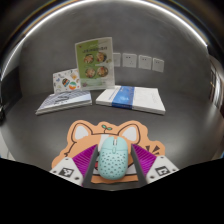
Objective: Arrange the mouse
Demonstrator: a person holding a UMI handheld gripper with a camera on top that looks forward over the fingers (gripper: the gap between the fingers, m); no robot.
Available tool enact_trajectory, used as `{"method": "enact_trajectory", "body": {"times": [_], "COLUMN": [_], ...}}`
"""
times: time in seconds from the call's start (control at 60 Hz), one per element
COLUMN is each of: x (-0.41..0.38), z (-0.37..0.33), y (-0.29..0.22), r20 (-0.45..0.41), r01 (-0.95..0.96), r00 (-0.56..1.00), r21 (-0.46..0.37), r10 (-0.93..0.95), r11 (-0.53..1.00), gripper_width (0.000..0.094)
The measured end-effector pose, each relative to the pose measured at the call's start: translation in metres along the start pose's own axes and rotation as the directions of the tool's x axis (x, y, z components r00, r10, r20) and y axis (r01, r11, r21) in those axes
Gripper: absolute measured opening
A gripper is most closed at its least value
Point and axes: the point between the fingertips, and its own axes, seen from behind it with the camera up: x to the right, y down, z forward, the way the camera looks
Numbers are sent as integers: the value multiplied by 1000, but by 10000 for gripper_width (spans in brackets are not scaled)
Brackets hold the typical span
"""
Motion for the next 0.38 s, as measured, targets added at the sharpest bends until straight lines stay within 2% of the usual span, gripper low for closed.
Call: {"method": "enact_trajectory", "body": {"times": [0.133, 0.15, 0.283, 0.383], "x": [-12, -14, -15, 13], "z": [-36, -43, -115, -159], "y": [-9, -10, -3, 16], "r20": [115, 136, 257, 234], "r01": [-5, -14, -68, -81], "r00": [993, 991, 965, 971], "r21": [24, 28, 79, 103], "r10": [3, 11, 45, 55], "r11": [1000, 999, 995, 991], "gripper_width": [889, 858, 859, 847]}}
